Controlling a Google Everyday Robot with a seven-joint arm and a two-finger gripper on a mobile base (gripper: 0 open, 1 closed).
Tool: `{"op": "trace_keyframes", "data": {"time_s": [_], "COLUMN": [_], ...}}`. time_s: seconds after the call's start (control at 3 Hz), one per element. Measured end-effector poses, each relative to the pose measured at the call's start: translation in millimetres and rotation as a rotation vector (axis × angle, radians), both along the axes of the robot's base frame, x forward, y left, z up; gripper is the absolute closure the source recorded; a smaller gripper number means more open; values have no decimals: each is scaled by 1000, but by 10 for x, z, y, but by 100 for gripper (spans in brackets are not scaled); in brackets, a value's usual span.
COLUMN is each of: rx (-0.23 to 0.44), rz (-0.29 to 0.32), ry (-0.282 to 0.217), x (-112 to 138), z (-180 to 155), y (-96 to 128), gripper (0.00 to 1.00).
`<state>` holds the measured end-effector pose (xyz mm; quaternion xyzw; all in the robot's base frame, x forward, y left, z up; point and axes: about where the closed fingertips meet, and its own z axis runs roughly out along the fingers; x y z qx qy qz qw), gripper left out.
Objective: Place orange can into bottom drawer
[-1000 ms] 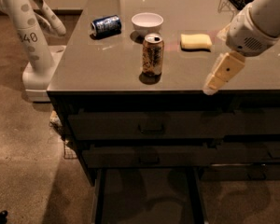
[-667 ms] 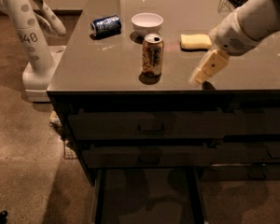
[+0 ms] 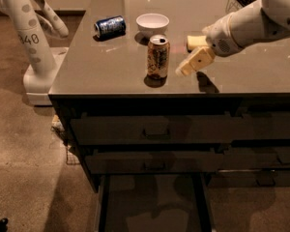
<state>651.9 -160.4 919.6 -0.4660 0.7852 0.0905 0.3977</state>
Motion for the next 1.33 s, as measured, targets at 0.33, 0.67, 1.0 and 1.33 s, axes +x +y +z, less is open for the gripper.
{"op": "trace_keyframes", "data": {"time_s": [0.33, 0.67, 1.0, 1.33], "rx": [97, 163, 209, 241], "rz": [17, 49, 91, 126], "ry": [-40, -63, -66, -61], "x": [216, 353, 442, 496], "z": [11, 35, 33, 11], "y": [219, 439, 666, 864], "gripper": [0, 0, 0, 19]}}
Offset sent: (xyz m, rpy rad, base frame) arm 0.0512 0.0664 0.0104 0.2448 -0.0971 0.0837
